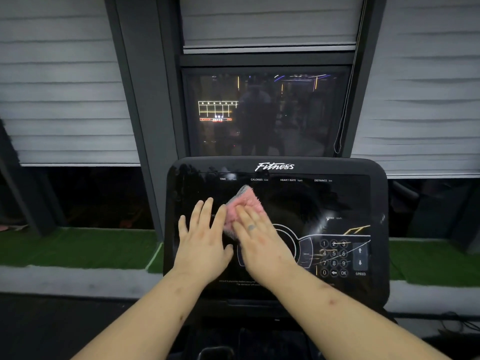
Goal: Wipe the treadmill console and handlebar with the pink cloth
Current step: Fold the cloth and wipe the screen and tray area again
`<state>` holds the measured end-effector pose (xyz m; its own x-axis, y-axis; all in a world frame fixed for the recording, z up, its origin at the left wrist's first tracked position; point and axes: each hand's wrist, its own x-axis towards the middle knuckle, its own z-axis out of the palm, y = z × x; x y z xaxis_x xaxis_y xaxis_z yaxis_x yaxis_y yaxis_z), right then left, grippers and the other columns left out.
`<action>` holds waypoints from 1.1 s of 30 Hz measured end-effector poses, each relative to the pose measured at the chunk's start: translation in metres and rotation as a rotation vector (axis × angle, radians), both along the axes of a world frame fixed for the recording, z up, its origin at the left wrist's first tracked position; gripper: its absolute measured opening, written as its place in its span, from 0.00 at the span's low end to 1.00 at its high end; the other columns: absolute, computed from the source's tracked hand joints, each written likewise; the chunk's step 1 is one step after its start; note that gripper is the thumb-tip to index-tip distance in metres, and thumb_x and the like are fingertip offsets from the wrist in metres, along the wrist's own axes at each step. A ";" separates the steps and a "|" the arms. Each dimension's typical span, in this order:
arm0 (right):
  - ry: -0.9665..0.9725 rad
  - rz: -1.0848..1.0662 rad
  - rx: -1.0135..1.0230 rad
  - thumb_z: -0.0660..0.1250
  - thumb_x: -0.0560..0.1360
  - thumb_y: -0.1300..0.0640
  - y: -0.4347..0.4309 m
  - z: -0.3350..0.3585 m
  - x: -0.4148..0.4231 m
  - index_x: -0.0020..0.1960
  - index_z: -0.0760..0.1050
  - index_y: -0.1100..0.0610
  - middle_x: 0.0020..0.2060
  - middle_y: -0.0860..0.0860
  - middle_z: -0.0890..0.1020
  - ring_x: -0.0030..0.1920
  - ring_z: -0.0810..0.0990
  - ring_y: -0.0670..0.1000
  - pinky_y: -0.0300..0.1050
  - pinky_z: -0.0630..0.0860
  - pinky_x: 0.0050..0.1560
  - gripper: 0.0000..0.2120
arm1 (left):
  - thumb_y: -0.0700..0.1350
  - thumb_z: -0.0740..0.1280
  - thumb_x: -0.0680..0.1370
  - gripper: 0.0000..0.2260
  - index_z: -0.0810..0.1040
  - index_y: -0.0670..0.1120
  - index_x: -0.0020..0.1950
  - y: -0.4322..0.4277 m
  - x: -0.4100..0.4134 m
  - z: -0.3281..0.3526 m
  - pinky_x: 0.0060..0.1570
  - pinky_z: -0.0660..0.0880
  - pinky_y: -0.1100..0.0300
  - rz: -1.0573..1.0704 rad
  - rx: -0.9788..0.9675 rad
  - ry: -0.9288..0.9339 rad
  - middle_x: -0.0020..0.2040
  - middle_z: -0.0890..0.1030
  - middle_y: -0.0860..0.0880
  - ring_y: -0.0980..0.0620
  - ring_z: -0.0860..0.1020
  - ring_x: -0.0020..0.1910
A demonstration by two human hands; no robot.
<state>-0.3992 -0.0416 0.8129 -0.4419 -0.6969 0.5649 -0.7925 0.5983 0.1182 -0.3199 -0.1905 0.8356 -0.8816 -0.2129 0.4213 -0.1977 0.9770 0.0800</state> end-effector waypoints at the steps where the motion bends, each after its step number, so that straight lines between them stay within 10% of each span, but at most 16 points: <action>1: 0.023 0.012 0.022 0.71 0.73 0.58 0.005 -0.008 0.002 0.75 0.72 0.59 0.79 0.59 0.66 0.80 0.63 0.59 0.62 0.62 0.78 0.31 | 0.58 0.66 0.79 0.41 0.45 0.54 0.84 0.001 -0.001 0.000 0.80 0.45 0.36 -0.005 0.000 0.001 0.85 0.42 0.47 0.46 0.39 0.83; 14: -0.121 -0.268 -0.283 0.68 0.78 0.59 0.078 0.049 -0.057 0.76 0.68 0.63 0.80 0.62 0.63 0.79 0.62 0.62 0.58 0.61 0.79 0.28 | 0.58 0.67 0.79 0.42 0.44 0.55 0.84 0.005 -0.009 0.004 0.80 0.45 0.36 -0.043 0.007 -0.014 0.84 0.40 0.47 0.46 0.37 0.83; 25: -0.123 -0.248 -0.050 0.55 0.83 0.45 0.129 -0.048 -0.009 0.79 0.67 0.58 0.82 0.56 0.59 0.82 0.58 0.55 0.56 0.62 0.79 0.29 | 0.63 0.70 0.77 0.46 0.44 0.56 0.84 0.016 -0.017 -0.003 0.79 0.50 0.33 -0.010 -0.051 -0.045 0.84 0.37 0.45 0.42 0.34 0.82; 33: -0.226 -0.393 -0.142 0.43 0.80 0.31 0.124 0.034 -0.041 0.84 0.48 0.46 0.84 0.55 0.46 0.83 0.51 0.56 0.52 0.51 0.82 0.37 | 0.68 0.68 0.75 0.49 0.39 0.58 0.83 0.045 -0.025 0.014 0.78 0.47 0.31 -0.033 -0.079 -0.018 0.83 0.35 0.46 0.41 0.33 0.82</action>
<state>-0.4400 0.0822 0.8465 -0.7795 -0.3753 0.5016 -0.4992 0.8558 -0.1354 -0.3452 -0.1460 0.8499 -0.8949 -0.1504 0.4201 -0.1662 0.9861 -0.0010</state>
